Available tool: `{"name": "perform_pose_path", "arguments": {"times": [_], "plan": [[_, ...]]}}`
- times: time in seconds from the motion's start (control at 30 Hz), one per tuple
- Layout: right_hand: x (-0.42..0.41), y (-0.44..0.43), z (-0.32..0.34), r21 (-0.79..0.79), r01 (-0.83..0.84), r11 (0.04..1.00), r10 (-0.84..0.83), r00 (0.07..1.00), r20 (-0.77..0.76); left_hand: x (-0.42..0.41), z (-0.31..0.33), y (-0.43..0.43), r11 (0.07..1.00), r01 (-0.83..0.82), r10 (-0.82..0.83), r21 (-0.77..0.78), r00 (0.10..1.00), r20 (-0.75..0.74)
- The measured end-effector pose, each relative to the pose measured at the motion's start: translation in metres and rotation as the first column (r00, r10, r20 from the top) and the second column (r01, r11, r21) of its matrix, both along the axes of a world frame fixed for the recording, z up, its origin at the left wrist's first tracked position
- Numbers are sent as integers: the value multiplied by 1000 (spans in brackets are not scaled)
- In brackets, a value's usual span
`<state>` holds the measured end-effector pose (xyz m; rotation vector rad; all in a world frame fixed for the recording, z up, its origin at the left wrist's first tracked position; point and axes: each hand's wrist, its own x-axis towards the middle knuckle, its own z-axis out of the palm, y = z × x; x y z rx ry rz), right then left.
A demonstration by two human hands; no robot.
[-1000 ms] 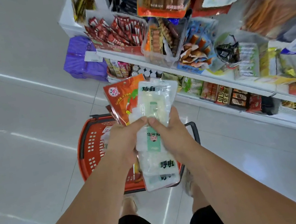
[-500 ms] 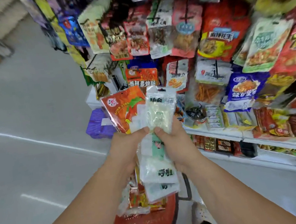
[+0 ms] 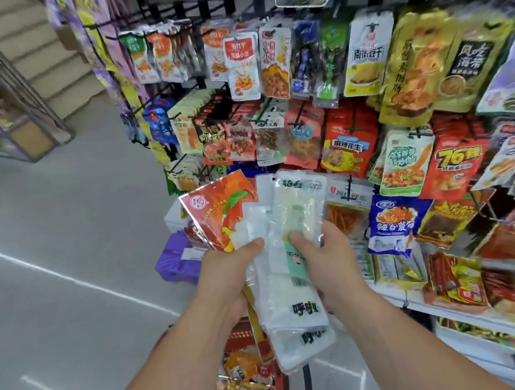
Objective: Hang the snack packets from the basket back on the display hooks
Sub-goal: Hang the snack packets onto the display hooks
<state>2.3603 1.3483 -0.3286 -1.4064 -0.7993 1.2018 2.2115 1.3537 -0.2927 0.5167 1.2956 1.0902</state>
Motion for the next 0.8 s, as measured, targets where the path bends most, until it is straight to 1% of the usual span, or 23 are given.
{"name": "perform_pose_path", "arguments": {"times": [0.17,0.3,0.47,0.57,0.7,0.8], "plan": [[-5,-14,21,2,1,1000,-1,1000,-20,-13,4,-4,999,25,-25,23,1000,18],[-15,-34,32,-64,6,998,-6,1000,-11,-20,7,-9,994,106,-107,36,994,8],[-15,-60,37,-100,16,995,-21,999,-48,-19,2,-16,977,204,-203,68,979,-18],[-7,-73,41,-78,65,995,-69,996,-54,-12,2,-21,969,237,-236,70,972,-19],[7,-85,43,-40,163,986,-166,984,-66,7,8,-28,954,288,-283,88,957,-67],[21,-91,42,-26,199,980,-200,975,-91,23,16,-31,949,303,-296,83,951,-85]]}}
